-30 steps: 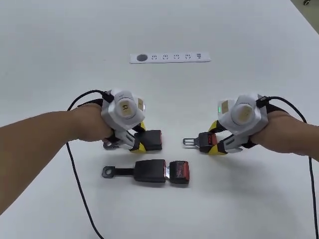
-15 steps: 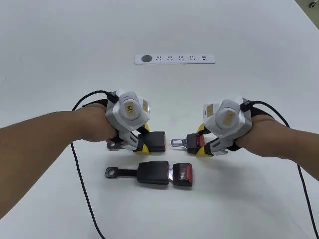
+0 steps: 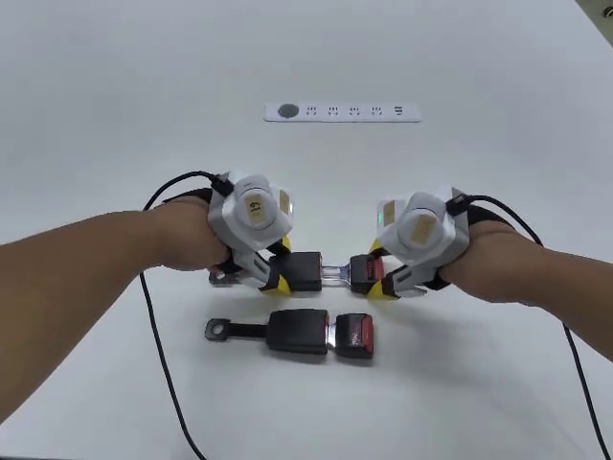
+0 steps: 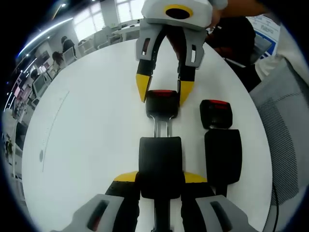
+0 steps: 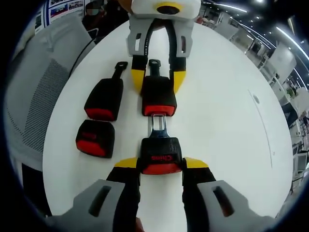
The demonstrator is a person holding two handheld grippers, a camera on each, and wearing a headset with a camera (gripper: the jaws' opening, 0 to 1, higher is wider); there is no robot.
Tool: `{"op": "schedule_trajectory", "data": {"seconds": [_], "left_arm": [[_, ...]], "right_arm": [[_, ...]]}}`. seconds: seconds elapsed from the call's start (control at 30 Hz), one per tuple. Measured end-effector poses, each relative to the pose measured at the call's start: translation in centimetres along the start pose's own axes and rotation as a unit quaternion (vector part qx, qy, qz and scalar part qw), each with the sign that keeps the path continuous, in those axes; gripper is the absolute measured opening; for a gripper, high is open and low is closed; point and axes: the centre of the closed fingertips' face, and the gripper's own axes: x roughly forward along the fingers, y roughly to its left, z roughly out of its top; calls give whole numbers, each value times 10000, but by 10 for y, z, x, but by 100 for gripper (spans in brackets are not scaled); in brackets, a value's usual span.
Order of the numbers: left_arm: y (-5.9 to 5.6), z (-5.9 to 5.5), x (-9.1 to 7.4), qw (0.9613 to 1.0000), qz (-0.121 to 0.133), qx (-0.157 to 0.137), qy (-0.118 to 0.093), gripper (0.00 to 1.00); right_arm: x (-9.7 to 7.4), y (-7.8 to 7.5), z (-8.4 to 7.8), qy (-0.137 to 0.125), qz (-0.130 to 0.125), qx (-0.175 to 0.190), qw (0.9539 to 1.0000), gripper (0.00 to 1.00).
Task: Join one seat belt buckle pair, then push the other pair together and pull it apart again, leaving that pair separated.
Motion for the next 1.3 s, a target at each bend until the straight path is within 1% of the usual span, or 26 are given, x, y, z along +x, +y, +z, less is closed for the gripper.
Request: {"op": "schedule_trajectory", "data": {"seconds": [0.17, 0.27, 0.4, 0.57, 0.6, 0.63, 0.7, 0.77, 0.83, 1.0, 1.13, 1.3], "left_arm": [[0, 0, 0, 10000, 6, -15, -1, 33], [-1, 0, -1, 10000, 15, -14, -23, 33], [-1, 1, -1, 10000, 10, -30, -33, 33], [-2, 1, -1, 10000, -31, -24, -34, 33], [0, 1, 0, 10000, -32, -10, -55, 33], [0, 2, 0, 10000, -28, -11, -65, 33], [0, 2, 0, 10000, -12, -5, -75, 33], [-1, 2, 0, 9999, -3, 0, -116, 33], [-1, 2, -1, 9999, -6, 11, -144, 32], [-1, 3, -1, 9999, -34, 29, -148, 32], [0, 1, 0, 9998, -41, 39, -165, 32], [-1, 2, 0, 9998, -53, 48, -163, 32]], "right_arm": [[-1, 0, 3, -12, -43, -46, 10000, 32], [0, -1, 6, -73, -54, -35, 10000, 32], [1, 0, 7, -152, 0, 38, 9999, 32], [3, -1, 8, -194, 19, 46, 9998, 33], [5, -1, 11, -257, 23, 65, 9996, 32], [5, -1, 11, -267, 24, 82, 9996, 32], [7, -1, 13, -248, 51, 116, 9996, 32], [7, 0, 12, -296, 84, 168, 9994, 32], [7, -1, 11, -300, 102, 148, 9994, 31], [11, -2, 12, -328, 108, 157, 9993, 31], [11, -1, 13, -333, 119, 155, 9993, 30], [12, -2, 15, -344, 163, 190, 9991, 30]]}}
